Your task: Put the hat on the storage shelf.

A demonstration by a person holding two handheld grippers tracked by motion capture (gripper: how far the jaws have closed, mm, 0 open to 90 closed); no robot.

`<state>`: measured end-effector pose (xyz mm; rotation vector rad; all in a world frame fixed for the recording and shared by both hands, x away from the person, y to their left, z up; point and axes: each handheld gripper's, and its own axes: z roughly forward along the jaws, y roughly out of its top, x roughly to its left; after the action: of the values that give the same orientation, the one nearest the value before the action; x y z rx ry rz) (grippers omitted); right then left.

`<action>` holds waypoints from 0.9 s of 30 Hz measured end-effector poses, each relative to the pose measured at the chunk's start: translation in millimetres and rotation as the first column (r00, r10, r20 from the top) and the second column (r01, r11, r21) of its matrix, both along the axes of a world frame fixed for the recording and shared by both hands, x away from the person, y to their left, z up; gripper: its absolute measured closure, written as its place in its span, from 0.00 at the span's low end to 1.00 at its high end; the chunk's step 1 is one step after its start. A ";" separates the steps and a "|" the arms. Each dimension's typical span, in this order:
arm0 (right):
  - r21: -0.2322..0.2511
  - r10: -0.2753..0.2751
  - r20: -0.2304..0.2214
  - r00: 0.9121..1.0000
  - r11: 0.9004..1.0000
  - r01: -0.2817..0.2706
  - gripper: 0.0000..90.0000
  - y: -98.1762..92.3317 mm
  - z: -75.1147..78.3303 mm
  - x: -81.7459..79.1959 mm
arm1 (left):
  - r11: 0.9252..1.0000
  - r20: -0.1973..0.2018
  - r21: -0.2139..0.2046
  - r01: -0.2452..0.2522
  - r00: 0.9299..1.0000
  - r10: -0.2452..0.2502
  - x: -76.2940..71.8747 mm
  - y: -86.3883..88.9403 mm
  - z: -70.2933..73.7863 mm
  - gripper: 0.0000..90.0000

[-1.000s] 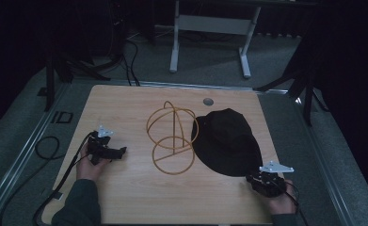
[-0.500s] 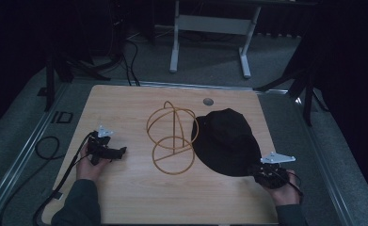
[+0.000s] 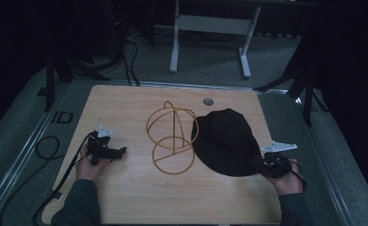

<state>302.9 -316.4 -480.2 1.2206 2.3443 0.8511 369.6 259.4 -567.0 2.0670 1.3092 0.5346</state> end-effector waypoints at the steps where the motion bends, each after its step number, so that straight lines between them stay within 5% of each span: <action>1: -0.002 0.002 -0.002 1.000 1.000 -0.002 0.77 0.1 1.8 1.5 | 1.000 0.000 0.000 0.000 1.000 0.000 0.0 0.0 0.0 0.02; 20: -0.059 -0.014 -0.023 1.000 0.998 0.013 0.68 -9.3 20.1 18.7 | 1.000 -0.001 0.000 0.000 1.000 0.000 0.0 0.0 0.0 0.02; 27: -0.060 0.012 -0.069 0.998 0.998 -0.016 0.60 -8.8 25.5 32.3 | 1.000 0.000 0.000 0.000 1.000 0.000 0.0 0.0 0.0 0.02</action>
<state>335.2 -325.3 -454.7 1.2289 2.4170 0.7480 369.6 259.4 -567.0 2.0675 1.3094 0.5343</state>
